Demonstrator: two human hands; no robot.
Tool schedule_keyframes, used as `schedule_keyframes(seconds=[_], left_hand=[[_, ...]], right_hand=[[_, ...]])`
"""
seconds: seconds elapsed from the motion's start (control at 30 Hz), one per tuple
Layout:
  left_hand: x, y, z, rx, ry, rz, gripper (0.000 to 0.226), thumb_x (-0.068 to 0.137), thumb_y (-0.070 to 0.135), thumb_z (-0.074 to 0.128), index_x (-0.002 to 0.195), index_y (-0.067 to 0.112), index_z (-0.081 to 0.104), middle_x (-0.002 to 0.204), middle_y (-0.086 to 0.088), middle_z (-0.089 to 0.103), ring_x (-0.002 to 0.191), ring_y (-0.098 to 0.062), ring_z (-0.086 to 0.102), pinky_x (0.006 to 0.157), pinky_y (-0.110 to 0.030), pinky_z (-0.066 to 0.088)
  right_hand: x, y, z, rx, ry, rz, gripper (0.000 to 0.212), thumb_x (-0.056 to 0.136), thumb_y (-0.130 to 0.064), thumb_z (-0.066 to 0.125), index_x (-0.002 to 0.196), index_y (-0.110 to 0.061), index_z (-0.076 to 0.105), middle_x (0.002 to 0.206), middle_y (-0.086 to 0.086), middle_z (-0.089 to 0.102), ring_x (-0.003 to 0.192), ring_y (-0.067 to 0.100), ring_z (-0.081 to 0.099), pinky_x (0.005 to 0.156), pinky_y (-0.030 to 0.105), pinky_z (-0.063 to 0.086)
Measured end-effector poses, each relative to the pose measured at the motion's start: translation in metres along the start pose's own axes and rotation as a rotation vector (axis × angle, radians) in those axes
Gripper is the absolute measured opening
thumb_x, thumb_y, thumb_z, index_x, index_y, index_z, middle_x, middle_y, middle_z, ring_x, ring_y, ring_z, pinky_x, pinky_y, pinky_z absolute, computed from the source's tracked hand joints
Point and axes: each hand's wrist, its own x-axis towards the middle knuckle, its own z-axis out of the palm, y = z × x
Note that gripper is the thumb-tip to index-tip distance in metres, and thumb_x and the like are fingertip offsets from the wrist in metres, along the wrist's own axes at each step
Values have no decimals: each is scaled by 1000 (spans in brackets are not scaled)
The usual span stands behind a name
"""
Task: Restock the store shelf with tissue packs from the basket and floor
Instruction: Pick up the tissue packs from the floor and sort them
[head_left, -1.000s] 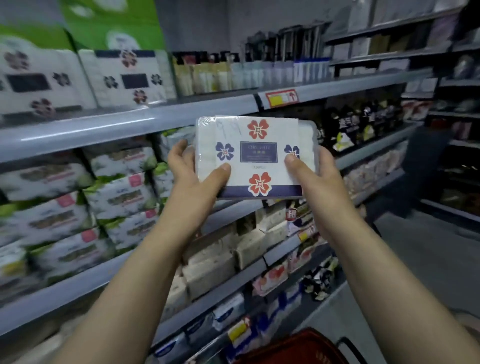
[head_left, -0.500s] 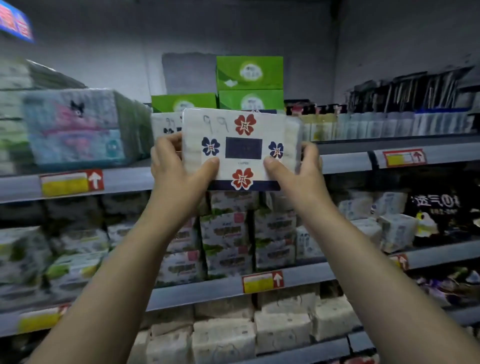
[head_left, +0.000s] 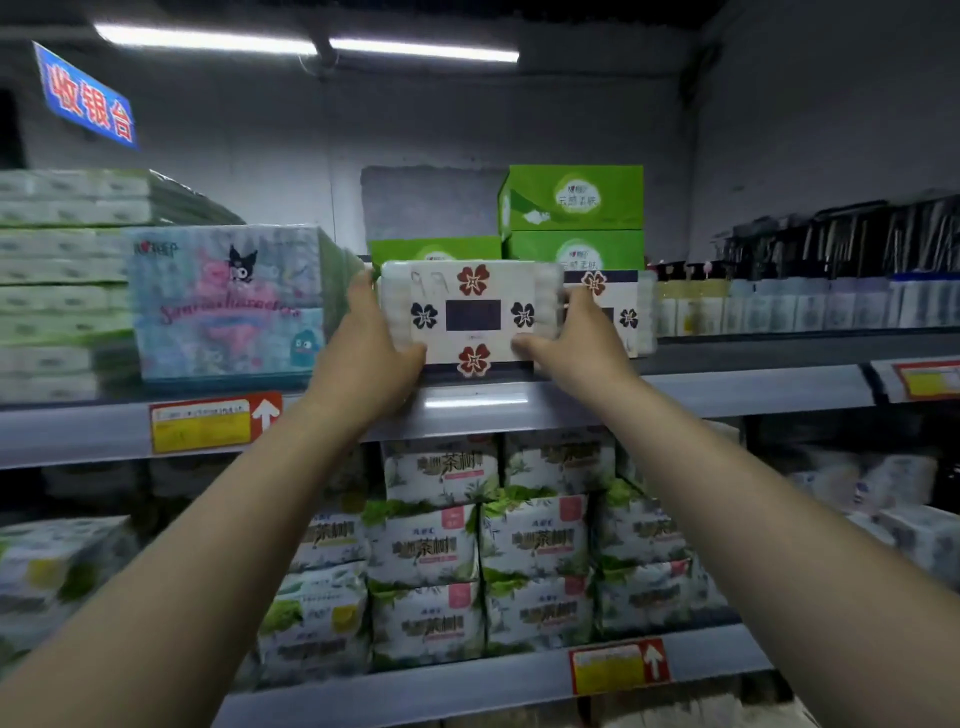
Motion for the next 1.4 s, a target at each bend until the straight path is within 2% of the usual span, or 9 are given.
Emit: schedule_keyframes(seconds=[0.17,0.3,0.43,0.5,0.53,0.63,0.8,1.07,1.4], left_hand=[[7,-12,-2,263,-44,63,36,92,25,56,126,18,46,118,-10,62,105,-29,59,84,-36,46],[15,-11,-7,333,-126,41,39,93,33,54,129,20,47,122,-8,62,107,-28,58,86,-36,46],[15,-13,-7,351,-192,56,46,95,38,52,135,20,41,127,-7,59,104,-25,58,81,-34,43],[14,-13,-5,344,-215,68,50,96,41,51,138,17,40,141,-10,46,115,-28,55,90,-37,44],[12,-13,-2,371,-217,81,55,96,44,49,142,15,37,153,-14,30,129,-31,46,101,-40,40],[2,-8,8,528,-172,180,73,96,53,41,154,15,16,161,-13,-15,149,-29,-4,119,-47,7],[-31,18,46,495,-304,379,77,97,57,33,155,21,-1,160,-6,-22,148,-21,-16,118,-47,-4],[-116,89,146,398,-678,566,83,92,67,26,154,24,-10,158,-1,-26,147,-19,-20,117,-48,-8],[-283,184,273,299,-1104,822,88,91,69,28,153,23,-14,158,-2,-29,146,-19,-23,116,-47,-12]], right_hand=[[19,-3,8,-102,-67,53,66,81,-34,76,131,-9,42,120,6,58,109,26,57,84,32,44],[25,-4,17,-121,-76,82,66,82,-34,76,130,-8,39,121,9,58,111,29,56,93,40,46],[20,-4,19,-143,-41,85,62,83,-35,73,128,-8,40,118,9,59,106,27,57,88,38,48],[15,-5,21,-199,-17,61,62,85,-38,70,130,-8,40,117,9,59,106,29,57,85,38,48],[12,-6,22,-223,10,35,63,86,-39,69,132,-8,39,119,9,59,109,30,57,86,39,49],[-5,-5,19,-274,115,-94,72,91,-44,61,145,-9,29,141,12,47,129,31,43,100,40,39],[-54,25,-15,-532,54,-302,73,96,-49,48,153,-15,20,160,7,21,148,23,16,120,40,13],[-161,133,-127,-834,-159,76,81,93,-68,28,155,-26,-1,164,1,-7,150,19,-8,120,44,0],[-359,231,-268,-898,-194,597,81,94,-64,33,156,-24,-2,163,7,-7,150,22,-8,120,44,0]])
